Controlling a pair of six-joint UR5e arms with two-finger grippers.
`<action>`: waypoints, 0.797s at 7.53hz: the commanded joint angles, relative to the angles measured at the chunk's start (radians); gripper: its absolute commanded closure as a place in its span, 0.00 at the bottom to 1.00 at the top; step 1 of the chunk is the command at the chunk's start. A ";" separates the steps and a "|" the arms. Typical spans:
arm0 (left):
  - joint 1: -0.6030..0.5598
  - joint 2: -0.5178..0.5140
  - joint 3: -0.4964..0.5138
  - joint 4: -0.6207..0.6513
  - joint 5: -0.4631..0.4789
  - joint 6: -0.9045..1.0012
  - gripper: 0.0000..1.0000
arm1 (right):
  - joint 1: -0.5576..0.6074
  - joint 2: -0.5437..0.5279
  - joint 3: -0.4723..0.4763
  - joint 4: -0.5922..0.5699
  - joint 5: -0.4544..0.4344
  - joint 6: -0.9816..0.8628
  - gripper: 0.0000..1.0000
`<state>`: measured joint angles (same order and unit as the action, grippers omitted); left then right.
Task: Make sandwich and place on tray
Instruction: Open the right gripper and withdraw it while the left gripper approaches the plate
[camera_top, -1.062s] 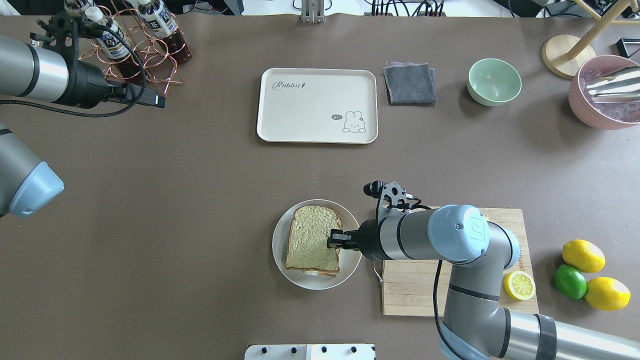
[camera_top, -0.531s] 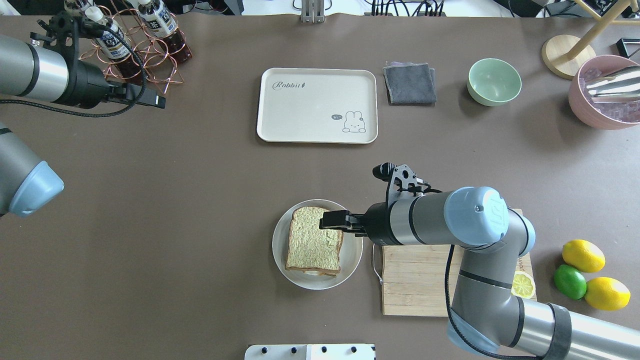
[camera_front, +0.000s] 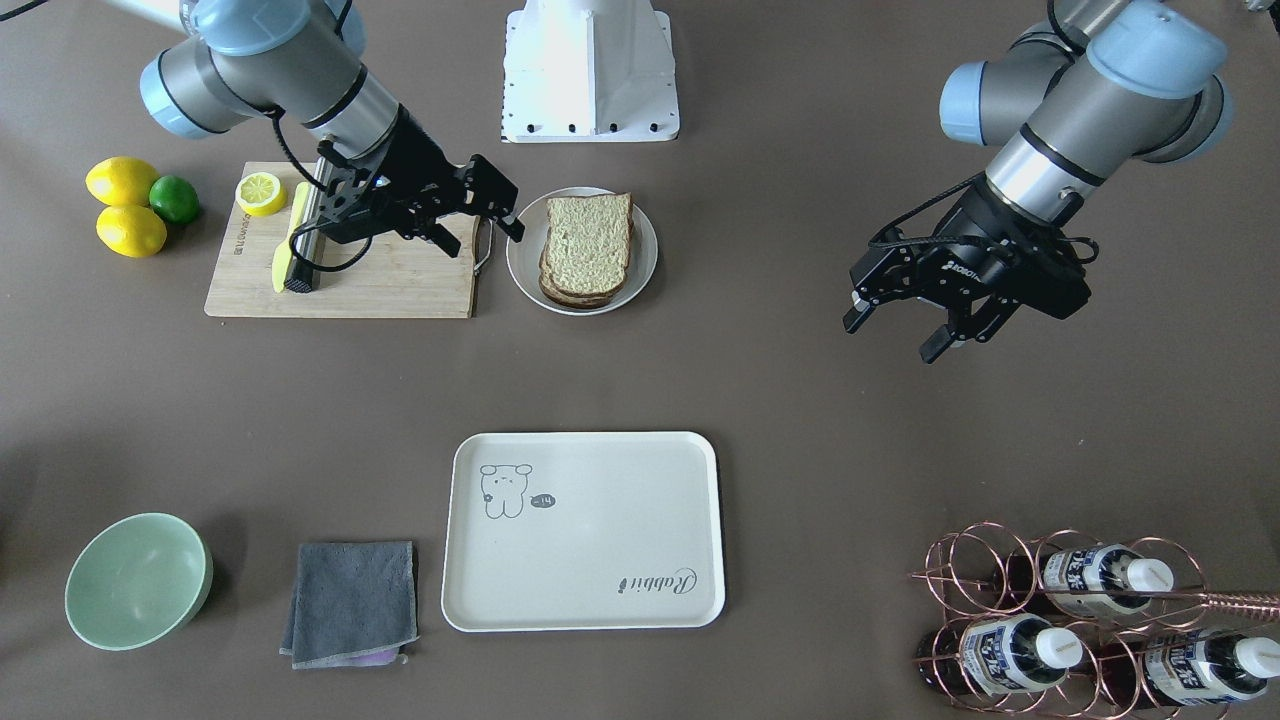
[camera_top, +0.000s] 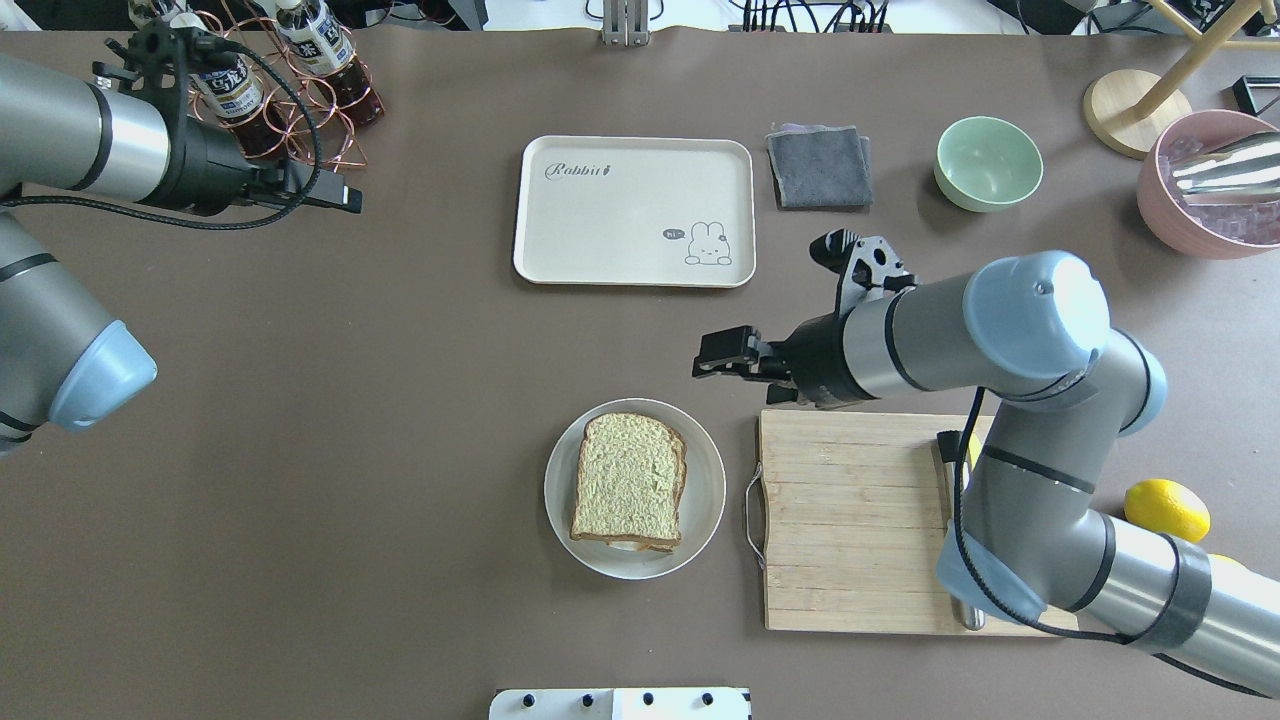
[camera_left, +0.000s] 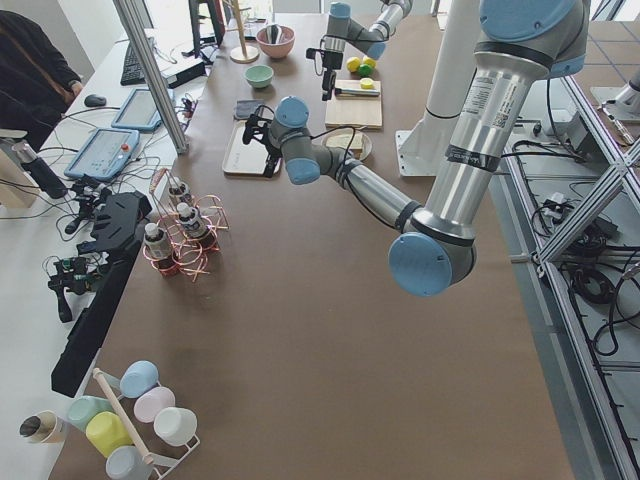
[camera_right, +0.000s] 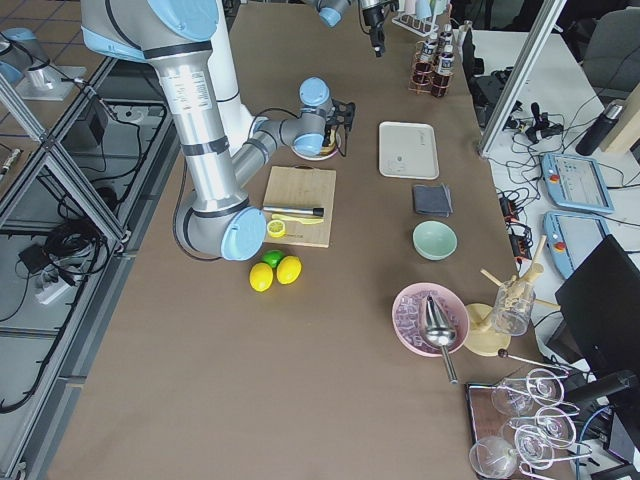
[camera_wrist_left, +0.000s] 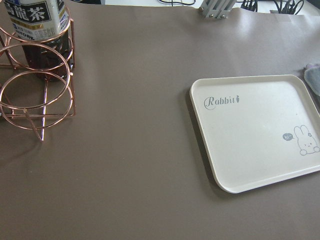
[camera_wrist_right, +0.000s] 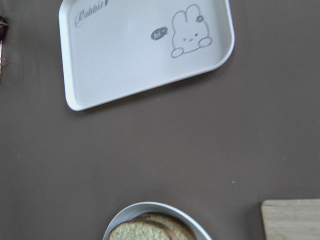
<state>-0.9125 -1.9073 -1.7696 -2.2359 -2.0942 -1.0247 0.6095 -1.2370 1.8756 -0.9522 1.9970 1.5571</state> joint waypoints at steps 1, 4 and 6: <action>0.143 -0.074 -0.013 -0.001 0.128 -0.200 0.03 | 0.208 -0.089 -0.004 -0.114 0.140 -0.174 0.00; 0.343 -0.088 -0.022 -0.004 0.318 -0.247 0.03 | 0.396 -0.221 -0.015 -0.250 0.219 -0.563 0.00; 0.412 -0.087 -0.024 -0.008 0.347 -0.287 0.03 | 0.534 -0.332 -0.016 -0.243 0.311 -0.760 0.00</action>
<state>-0.5650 -1.9950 -1.7911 -2.2415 -1.7846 -1.2853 1.0275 -1.4820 1.8620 -1.1887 2.2333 0.9701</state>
